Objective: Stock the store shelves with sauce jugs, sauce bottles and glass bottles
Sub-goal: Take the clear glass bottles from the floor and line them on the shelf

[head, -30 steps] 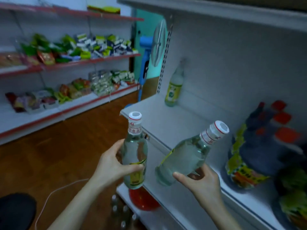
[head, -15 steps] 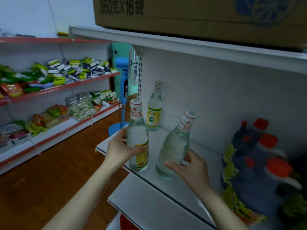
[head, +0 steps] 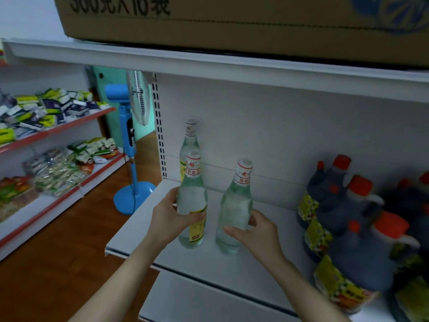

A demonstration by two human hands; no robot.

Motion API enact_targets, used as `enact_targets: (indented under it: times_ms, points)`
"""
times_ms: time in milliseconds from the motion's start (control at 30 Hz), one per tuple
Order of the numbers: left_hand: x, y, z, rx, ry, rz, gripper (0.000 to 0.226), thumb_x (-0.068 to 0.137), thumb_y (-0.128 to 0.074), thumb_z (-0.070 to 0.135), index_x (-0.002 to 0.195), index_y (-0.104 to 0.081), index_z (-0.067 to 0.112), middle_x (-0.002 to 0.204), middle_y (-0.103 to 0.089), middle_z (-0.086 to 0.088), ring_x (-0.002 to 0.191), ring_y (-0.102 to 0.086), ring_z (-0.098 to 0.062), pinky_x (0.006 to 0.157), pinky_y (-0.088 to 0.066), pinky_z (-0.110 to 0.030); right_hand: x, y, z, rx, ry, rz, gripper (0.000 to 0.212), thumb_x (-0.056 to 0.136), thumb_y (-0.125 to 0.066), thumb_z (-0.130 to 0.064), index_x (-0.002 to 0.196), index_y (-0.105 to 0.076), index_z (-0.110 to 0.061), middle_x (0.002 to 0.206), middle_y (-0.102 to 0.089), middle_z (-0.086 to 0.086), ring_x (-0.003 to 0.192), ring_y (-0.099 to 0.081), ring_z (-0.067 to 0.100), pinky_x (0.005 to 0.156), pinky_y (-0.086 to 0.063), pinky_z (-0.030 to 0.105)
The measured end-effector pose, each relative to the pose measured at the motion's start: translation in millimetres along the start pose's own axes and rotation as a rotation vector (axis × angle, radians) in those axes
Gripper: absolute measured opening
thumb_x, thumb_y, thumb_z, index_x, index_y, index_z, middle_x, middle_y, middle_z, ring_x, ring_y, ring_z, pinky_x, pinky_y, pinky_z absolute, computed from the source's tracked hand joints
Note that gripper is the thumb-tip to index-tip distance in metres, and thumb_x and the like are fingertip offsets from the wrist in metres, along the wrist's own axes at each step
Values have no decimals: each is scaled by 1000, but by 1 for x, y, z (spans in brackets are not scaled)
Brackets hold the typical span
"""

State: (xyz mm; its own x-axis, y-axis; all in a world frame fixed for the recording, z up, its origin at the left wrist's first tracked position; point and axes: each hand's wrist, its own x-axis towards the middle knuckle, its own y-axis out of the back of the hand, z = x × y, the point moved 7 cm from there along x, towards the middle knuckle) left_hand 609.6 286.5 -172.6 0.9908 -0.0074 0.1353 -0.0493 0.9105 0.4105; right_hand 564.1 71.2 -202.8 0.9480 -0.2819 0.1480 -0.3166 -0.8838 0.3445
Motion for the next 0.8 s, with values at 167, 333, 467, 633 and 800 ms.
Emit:
enact_targets:
  times_ms: [167, 333, 467, 633, 800]
  points:
    - [10, -2, -2, 7, -6, -66, 59, 64, -83, 24, 111, -48, 30, 89, -55, 20, 80, -51, 5, 60, -38, -11, 0, -3, -2, -65, -10, 7, 44, 61, -84, -24, 95, -56, -21, 89, -63, -8, 83, -61, 7, 70, -46, 12]
    - [10, -5, -5, -6, -32, -88, 61, 65, -83, 23, 113, -46, 31, 93, -56, 16, 84, -53, -1, 66, -41, -15, -1, -5, -9, -113, -4, -52, 49, 60, -85, -31, 93, -49, -27, 92, -59, -15, 83, -59, 0, 63, -43, 10]
    - [14, -5, -7, -12, -35, -108, 65, 65, -83, 24, 120, -47, 26, 98, -56, 12, 90, -54, -11, 75, -43, -24, -5, -14, -9, 36, 37, -223, 52, 64, -83, -16, 100, -50, -32, 99, -60, -16, 85, -58, -15, 68, -44, 4]
    - [14, -6, -8, -22, -40, -113, 63, 66, -82, 24, 119, -47, 27, 96, -57, 13, 86, -54, -6, 69, -42, -20, -14, -14, 9, 101, -43, -230, 71, 47, -71, -47, 110, -41, -33, 111, -56, -14, 101, -55, -6, 83, -44, 12]
    - [12, -6, -5, -19, -55, -110, 66, 67, -81, 23, 124, -46, 23, 100, -56, 9, 87, -53, -9, 66, -41, -17, -22, -7, 13, -28, -31, -115, 78, 44, -78, -52, 111, -41, -34, 105, -56, -10, 94, -53, -2, 74, -40, 10]
